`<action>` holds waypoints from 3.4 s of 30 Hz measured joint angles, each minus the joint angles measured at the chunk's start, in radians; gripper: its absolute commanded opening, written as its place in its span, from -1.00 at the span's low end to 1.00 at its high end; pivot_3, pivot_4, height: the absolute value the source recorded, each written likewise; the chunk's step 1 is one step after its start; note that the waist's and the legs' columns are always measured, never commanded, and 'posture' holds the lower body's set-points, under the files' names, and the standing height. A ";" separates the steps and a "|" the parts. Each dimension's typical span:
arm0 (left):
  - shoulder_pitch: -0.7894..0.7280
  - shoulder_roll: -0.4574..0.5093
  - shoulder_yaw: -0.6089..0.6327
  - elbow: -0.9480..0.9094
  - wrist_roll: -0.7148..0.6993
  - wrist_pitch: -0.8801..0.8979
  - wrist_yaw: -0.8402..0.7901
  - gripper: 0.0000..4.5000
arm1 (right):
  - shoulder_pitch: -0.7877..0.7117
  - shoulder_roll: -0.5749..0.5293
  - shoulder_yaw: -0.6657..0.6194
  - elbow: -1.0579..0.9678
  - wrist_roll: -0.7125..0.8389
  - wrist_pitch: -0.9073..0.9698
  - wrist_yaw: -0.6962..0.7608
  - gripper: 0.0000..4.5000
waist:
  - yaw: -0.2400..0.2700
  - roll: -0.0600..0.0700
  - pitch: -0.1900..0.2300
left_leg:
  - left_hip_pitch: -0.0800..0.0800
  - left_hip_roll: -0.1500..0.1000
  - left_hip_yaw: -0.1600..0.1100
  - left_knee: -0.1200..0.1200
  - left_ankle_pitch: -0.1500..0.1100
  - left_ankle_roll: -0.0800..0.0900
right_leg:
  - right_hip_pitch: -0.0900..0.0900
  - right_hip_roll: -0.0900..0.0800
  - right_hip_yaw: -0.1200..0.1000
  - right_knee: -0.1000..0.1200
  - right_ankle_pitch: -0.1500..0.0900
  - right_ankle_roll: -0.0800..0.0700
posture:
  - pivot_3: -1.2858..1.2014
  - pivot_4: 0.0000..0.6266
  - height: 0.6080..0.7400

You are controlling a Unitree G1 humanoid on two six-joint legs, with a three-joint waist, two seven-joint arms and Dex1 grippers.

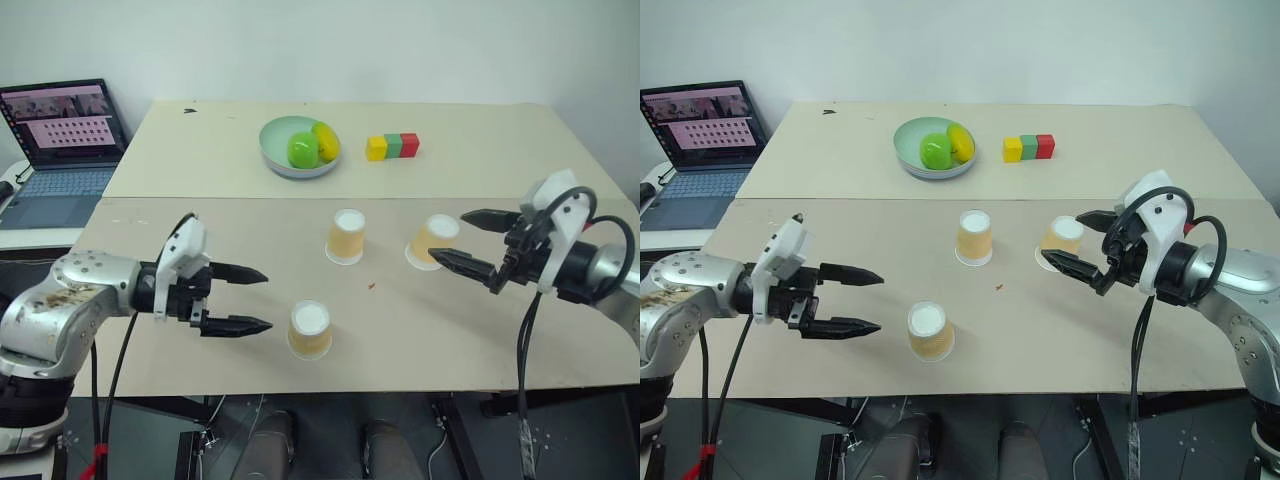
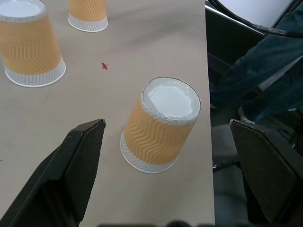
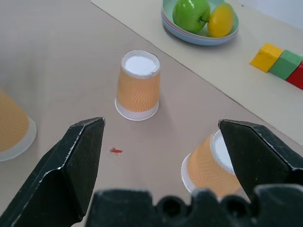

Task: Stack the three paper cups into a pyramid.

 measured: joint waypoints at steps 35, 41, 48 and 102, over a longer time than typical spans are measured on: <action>-0.127 -0.286 -0.303 0.212 0.225 -0.338 0.058 0.99 | 0.145 -0.004 -0.189 -0.160 0.064 0.104 -0.088 1.00 | 0.013 0.000 0.000 | 0.000 0.000 0.002 0.000 0.000 0.000 | 0.001 0.001 0.000 -0.001 0.000 0.000 | 0.03 -0.52 1.00; -0.180 -0.317 -0.342 0.263 0.251 -0.373 0.032 0.99 | 0.147 -0.004 -0.191 -0.180 0.079 0.109 -0.113 1.00 | 0.011 0.000 0.000 | 0.000 0.000 0.002 0.000 0.000 0.000 | 0.001 0.001 0.000 -0.001 0.000 0.000 | 0.03 -0.52 1.00; -0.200 -0.325 -0.345 0.303 0.276 -0.415 0.010 0.17 | 0.154 -0.004 -0.203 -0.192 0.093 0.111 -0.137 1.00 | 0.012 0.000 0.000 | 0.000 0.000 0.001 0.000 0.000 0.000 | 0.001 0.001 0.000 -0.001 0.000 0.000 | 0.03 -0.52 1.00; -0.544 -0.527 -0.201 0.885 0.416 -0.408 0.347 0.15 | 0.105 0.037 -0.096 -0.156 0.062 0.067 -0.158 1.00 | 0.008 -0.001 0.000 | 0.001 -0.001 0.001 0.002 0.000 0.000 | 0.002 0.001 -0.001 0.001 0.001 0.002 | 0.03 -0.52 1.00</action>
